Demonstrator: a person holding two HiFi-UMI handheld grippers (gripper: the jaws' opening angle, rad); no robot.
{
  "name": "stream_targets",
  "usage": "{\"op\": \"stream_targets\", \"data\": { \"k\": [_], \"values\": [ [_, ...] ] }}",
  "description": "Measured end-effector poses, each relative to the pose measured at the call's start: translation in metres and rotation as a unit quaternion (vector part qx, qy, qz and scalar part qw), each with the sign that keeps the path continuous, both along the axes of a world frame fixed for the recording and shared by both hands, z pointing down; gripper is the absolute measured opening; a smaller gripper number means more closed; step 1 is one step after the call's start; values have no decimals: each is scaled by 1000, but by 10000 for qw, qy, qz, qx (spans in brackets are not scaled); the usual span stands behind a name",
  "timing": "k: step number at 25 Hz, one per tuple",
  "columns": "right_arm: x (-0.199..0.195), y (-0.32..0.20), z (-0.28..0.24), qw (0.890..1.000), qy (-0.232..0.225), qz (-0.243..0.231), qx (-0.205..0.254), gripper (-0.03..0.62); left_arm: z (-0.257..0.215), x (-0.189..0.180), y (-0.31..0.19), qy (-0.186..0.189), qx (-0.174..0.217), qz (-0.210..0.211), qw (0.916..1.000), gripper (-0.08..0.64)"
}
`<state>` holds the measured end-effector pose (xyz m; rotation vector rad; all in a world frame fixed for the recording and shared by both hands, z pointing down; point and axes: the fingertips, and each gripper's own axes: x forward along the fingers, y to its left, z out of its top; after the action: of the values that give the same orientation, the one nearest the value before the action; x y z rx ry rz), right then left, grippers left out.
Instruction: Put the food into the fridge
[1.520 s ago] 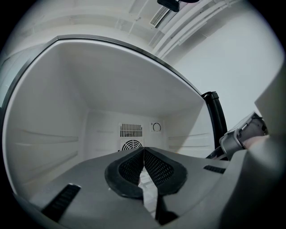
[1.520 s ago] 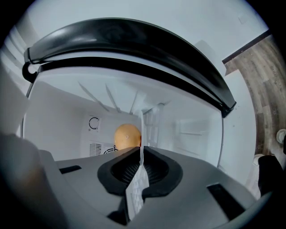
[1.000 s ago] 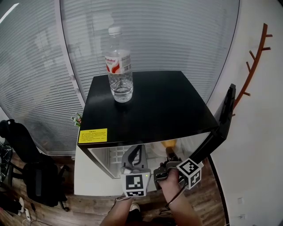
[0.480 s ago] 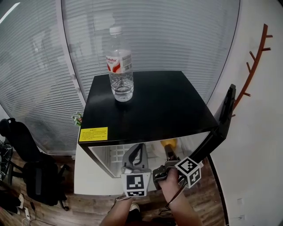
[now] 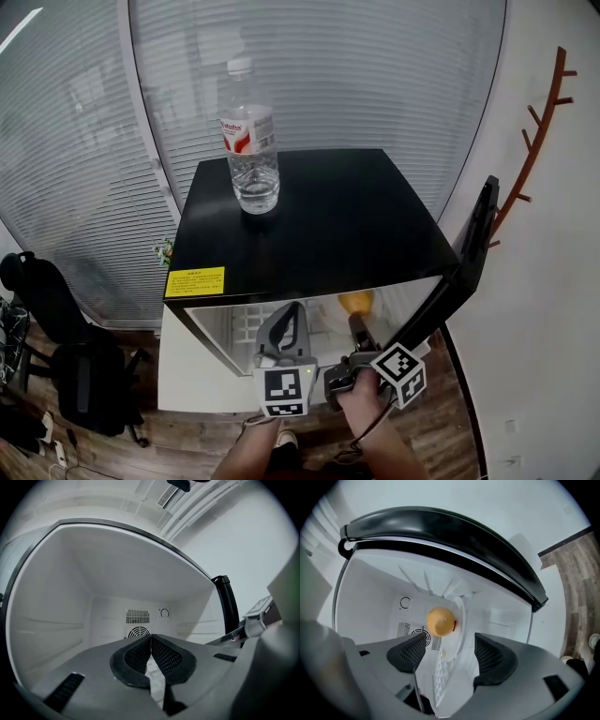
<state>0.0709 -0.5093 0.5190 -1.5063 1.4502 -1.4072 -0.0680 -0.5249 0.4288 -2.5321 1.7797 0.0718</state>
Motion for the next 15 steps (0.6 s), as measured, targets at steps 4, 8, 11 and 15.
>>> {"op": "stream_targets", "data": {
  "k": [4, 8, 11, 15],
  "values": [
    [4, 10, -16, 9966, 680, -172, 441, 311, -1, 3, 5, -49, -5, -8, 10000, 26],
    [8, 21, -37, 9792, 1725, -385, 991, 311, -4, 5, 16, -92, -5, -39, 9999, 26],
    [7, 30, -55, 9575, 2430, -560, 1448, 310, -7, 6, 27, -116, 1, -71, 9999, 26],
    [1, 42, -83, 9130, 3416, -810, 2078, 310, -10, 6, 46, -126, -3, -150, 9998, 26]
  ]
}}
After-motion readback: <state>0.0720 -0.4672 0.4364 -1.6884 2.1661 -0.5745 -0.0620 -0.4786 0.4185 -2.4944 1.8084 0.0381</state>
